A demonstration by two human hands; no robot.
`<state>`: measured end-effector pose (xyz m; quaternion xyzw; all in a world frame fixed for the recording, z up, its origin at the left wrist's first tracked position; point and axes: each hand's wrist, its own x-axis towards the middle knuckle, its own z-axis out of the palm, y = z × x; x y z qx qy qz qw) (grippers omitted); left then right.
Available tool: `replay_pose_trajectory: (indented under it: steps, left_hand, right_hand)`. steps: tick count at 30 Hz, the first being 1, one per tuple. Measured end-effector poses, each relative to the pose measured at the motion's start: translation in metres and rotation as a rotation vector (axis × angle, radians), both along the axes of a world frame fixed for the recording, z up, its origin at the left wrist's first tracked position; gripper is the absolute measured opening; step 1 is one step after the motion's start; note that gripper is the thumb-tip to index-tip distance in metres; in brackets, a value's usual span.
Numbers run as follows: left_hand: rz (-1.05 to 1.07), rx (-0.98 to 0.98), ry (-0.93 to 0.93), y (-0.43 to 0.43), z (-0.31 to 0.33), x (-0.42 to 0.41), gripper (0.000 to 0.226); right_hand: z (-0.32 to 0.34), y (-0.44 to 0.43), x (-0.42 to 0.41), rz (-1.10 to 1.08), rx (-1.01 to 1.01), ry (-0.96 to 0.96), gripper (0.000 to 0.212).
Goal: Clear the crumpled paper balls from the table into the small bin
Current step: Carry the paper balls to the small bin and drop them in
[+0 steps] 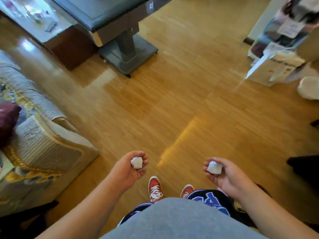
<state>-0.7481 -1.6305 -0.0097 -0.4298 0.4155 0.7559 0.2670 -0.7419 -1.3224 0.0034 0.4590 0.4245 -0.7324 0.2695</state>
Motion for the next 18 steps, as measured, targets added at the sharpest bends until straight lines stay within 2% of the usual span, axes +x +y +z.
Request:
replay_pose_trajectory:
  steps: [9,14,18]
  left_hand:
    - [-0.381,0.08,0.019,0.146,0.002,-0.16,0.002]
    - [-0.443,0.093,0.021,0.222,0.007,-0.227,0.002]
    - [-0.44,0.118,0.018,0.253,0.01,-0.266,0.009]
  right_hand:
    - [-0.021,0.102,-0.013,-0.367,0.034,-0.056,0.013]
    - [-0.029,0.16,-0.059,-0.442,0.038,-0.088,0.014]
    - [-0.027,0.2,-0.113,-0.438,-0.001,-0.043,0.015]
